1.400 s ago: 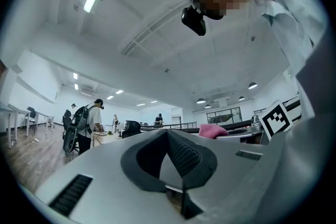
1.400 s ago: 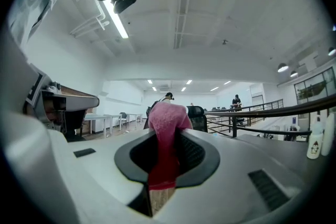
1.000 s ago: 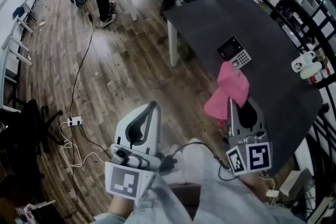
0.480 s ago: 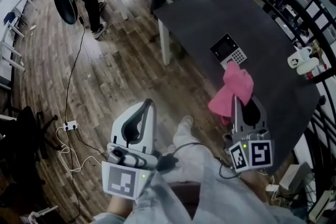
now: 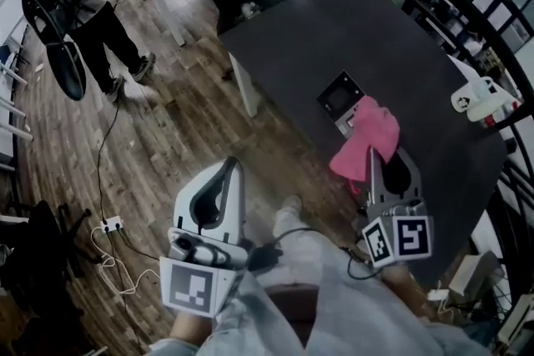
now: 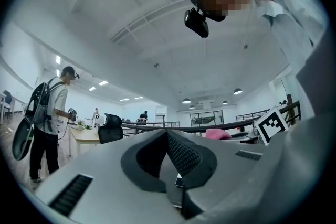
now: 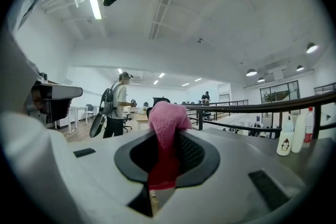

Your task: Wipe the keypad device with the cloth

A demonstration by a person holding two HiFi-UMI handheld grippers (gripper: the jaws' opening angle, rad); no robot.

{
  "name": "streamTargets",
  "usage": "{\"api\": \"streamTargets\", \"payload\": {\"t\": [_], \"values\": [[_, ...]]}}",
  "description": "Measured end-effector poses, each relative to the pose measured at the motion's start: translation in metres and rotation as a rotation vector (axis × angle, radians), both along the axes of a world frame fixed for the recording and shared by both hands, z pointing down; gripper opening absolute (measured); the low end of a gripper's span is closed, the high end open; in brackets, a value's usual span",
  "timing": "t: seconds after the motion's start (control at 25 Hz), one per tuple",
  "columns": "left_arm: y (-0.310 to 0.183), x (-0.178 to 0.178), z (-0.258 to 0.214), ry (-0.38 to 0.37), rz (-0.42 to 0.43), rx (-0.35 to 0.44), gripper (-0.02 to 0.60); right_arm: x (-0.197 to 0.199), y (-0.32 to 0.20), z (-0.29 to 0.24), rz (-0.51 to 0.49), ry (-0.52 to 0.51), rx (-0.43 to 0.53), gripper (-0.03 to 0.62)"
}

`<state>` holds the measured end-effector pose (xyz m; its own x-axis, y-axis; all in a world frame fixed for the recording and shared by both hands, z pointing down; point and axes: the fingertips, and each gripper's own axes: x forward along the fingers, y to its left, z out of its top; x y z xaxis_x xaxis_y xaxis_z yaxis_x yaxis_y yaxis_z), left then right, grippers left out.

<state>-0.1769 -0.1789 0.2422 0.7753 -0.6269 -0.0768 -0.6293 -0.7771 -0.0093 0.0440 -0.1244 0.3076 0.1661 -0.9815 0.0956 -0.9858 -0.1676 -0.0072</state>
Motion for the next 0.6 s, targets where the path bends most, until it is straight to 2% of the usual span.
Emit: {"api": "streamTargets", "payload": {"t": [0.2, 0.6], "values": [[-0.031, 0.039, -0.002, -0.015, 0.038, -0.011, 0.003, 0.035, -0.026, -0.001, 0.019, 0.02, -0.019, 0.071], [-0.075, 0.11, 0.003, -0.028, 0.109, -0.007, 0.003, 0.098, -0.06, 0.012, 0.083, -0.013, -0.023, 0.071]]}}
